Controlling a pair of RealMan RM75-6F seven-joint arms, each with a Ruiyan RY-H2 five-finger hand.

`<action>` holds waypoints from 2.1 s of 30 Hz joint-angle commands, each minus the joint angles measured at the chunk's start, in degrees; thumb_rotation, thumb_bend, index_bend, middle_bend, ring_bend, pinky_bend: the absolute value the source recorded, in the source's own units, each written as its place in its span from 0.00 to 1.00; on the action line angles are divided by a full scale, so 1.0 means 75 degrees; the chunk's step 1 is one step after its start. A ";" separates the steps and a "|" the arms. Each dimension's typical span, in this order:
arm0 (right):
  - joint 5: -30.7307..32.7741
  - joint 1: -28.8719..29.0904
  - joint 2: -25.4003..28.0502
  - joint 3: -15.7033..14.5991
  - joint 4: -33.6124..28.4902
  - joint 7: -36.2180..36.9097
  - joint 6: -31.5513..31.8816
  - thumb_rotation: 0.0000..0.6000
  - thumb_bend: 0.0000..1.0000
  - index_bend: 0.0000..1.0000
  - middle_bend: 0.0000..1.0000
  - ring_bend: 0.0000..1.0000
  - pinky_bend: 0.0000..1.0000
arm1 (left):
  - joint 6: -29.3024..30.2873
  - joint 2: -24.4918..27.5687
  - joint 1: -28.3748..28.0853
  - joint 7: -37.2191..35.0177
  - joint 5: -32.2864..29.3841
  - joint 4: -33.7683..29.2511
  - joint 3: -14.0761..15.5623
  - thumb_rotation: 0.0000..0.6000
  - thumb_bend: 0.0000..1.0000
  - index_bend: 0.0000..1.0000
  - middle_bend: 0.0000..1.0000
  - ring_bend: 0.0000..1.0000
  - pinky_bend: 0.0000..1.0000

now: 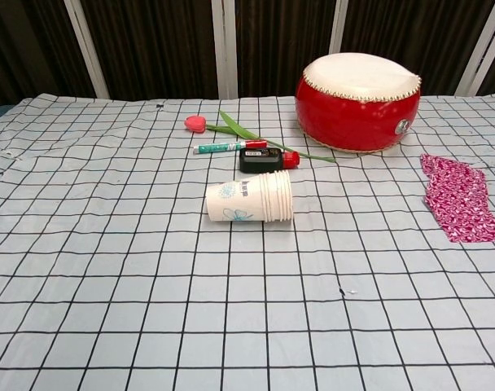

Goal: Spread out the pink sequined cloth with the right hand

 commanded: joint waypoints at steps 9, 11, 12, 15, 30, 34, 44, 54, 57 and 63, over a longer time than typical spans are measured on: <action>0.1133 0.0745 -0.0241 0.0144 0.0103 -0.1254 -0.1197 1.00 0.78 0.08 0.83 0.81 0.50 | -0.0003 -0.0030 -0.0001 0.0099 -0.0021 -0.0017 -0.0002 1.00 0.25 0.10 0.00 0.00 0.02; 0.1257 0.0805 -0.0256 0.0114 0.0093 -0.1388 -0.1319 1.00 0.78 0.08 0.83 0.81 0.50 | -0.0008 -0.0031 -0.0003 0.0107 -0.0028 -0.0017 -0.0004 1.00 0.25 0.10 0.00 0.00 0.02; 0.1342 0.0844 -0.0265 0.0104 0.0090 -0.1474 -0.1384 1.00 0.78 0.08 0.83 0.81 0.50 | -0.0012 -0.0031 -0.0004 0.0113 -0.0033 -0.0018 -0.0004 1.00 0.25 0.10 0.00 0.00 0.02; 0.1534 0.0933 -0.0304 0.0076 0.0080 -0.1687 -0.1489 1.00 0.78 0.08 0.83 0.81 0.50 | -0.0004 -0.0033 -0.0003 0.0123 -0.0033 -0.0021 -0.0007 1.00 0.25 0.10 0.00 0.00 0.02; 0.2266 0.1461 -0.0716 -0.0065 0.0047 -0.2623 -0.1826 1.00 0.79 0.08 0.83 0.81 0.50 | -0.0006 -0.0053 -0.0004 0.0198 -0.0077 -0.0037 -0.0020 1.00 0.25 0.10 0.00 0.00 0.02; 0.2578 0.1631 -0.0823 -0.0078 0.0083 -0.2868 -0.1943 1.00 0.79 0.08 0.83 0.81 0.50 | -0.0006 -0.0050 -0.0002 0.0195 -0.0086 -0.0033 -0.0022 1.00 0.25 0.10 0.00 0.00 0.02; 0.3113 0.1912 -0.0967 -0.0150 0.0061 -0.3247 -0.1960 1.00 0.79 0.08 0.83 0.81 0.50 | -0.0003 -0.0044 0.0000 0.0184 -0.0120 -0.0028 -0.0036 1.00 0.25 0.10 0.00 0.00 0.02; 0.3315 0.2010 -0.0908 -0.0360 -0.0080 -0.3369 -0.1880 1.00 0.80 0.08 0.83 0.81 0.50 | -0.0007 -0.0050 -0.0002 0.0214 -0.0120 -0.0037 -0.0032 1.00 0.25 0.10 0.00 0.00 0.02; 0.3223 0.1941 -0.0814 -0.0486 -0.0220 -0.3329 -0.1768 1.00 0.80 0.08 0.83 0.81 0.50 | -0.0012 -0.0055 -0.0006 0.0224 -0.0111 -0.0039 -0.0029 1.00 0.25 0.10 0.00 0.00 0.02; 0.2914 0.1816 -0.0660 -0.0776 -0.0469 -0.3252 -0.1599 1.00 0.80 0.08 0.83 0.81 0.50 | -0.0032 -0.0064 -0.0016 0.0246 -0.0107 -0.0040 -0.0023 1.00 0.25 0.10 0.00 0.00 0.02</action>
